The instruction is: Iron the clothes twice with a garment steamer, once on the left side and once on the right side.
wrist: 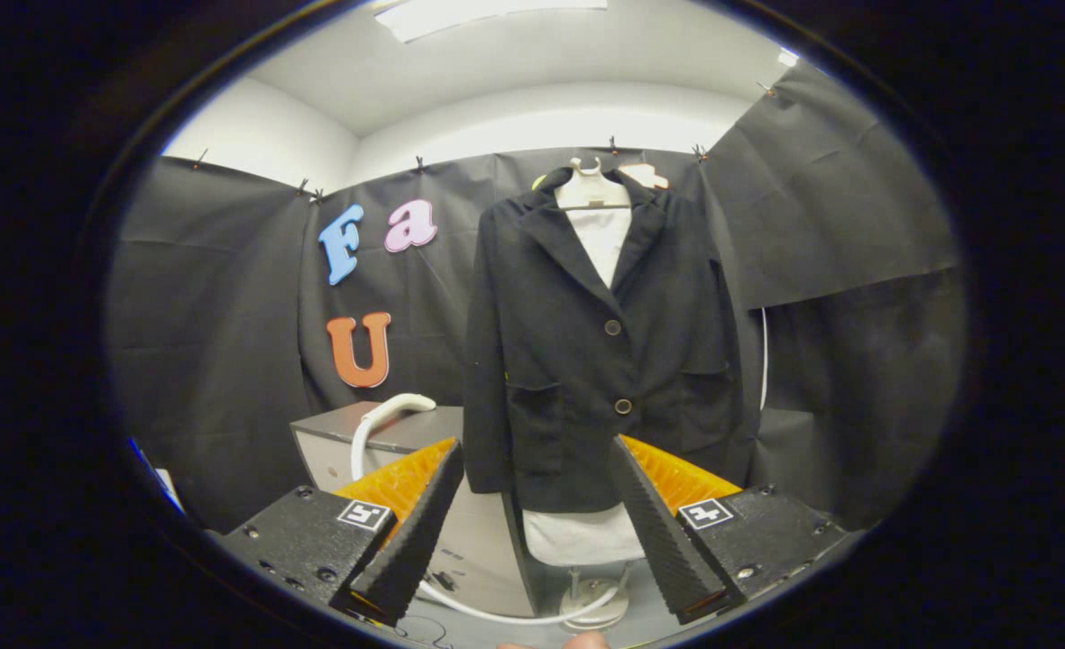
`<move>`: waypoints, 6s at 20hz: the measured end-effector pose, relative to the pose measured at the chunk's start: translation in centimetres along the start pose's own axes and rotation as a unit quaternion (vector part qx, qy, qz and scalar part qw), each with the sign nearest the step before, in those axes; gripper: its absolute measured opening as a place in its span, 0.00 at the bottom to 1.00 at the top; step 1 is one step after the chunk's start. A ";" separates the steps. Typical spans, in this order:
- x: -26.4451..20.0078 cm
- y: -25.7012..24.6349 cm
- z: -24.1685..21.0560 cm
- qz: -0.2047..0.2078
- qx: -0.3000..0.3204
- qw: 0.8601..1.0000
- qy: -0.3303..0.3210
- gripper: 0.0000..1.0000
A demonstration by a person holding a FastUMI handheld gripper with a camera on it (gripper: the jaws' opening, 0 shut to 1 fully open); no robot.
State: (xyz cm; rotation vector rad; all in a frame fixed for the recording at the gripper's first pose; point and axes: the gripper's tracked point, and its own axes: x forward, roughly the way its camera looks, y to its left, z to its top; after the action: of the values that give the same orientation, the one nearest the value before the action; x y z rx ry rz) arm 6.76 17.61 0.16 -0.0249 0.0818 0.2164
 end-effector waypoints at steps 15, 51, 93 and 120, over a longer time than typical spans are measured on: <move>11.4 22.6 3.0 0.146 -0.018 0.989 0.021 1.00; 42.7 32.7 -14.7 0.036 -0.019 0.931 0.363 0.64; 12.5 5.7 13.3 -0.007 0.058 0.995 0.077 0.34; 15.1 -4.6 10.3 -0.138 -0.066 0.988 -0.026 0.34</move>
State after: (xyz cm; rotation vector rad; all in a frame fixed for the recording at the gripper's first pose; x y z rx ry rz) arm 23.29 16.65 9.25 -0.1617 0.0122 -0.0549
